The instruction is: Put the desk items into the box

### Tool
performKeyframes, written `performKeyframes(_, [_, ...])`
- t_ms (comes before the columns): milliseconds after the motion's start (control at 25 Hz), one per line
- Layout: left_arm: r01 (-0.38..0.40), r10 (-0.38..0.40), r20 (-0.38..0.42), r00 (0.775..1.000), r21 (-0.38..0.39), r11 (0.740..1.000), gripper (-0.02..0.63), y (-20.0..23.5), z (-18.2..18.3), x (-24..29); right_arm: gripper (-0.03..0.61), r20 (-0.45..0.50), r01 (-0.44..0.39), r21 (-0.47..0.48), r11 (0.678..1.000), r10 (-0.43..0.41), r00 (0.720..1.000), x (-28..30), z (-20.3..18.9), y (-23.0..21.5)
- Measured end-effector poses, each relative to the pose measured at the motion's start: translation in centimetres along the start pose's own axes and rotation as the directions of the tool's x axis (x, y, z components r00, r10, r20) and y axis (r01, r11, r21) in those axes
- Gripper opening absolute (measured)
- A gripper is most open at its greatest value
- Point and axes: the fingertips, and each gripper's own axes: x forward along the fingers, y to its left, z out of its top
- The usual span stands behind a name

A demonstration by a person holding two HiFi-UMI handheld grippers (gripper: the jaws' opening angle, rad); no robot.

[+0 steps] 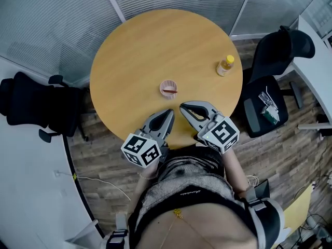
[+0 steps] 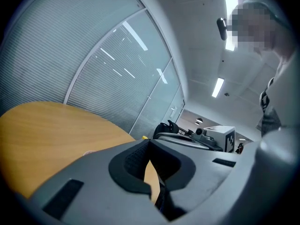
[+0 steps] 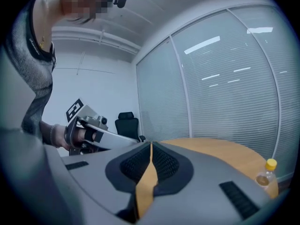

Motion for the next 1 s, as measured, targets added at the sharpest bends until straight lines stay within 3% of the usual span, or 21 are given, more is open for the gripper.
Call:
performKeyframes(280, [0.027, -0.028, 0.048, 0.998, 0.037, 0.999, 0.002, -1.8, 2.3, 0.0, 0.026, 0.016, 0.003, -0.096, 0.995, -0.001, 1.0, -1.0, 2.5, 0.3])
performKeyframes(1000, [0.036, -0.039, 0.054, 0.998, 0.042, 0.998, 0.002, -4.0, 1.9, 1.3, 0.021, 0.008, 0.027, -0.133, 0.991, -0.026, 1.0, -3.9, 2.3, -1.4])
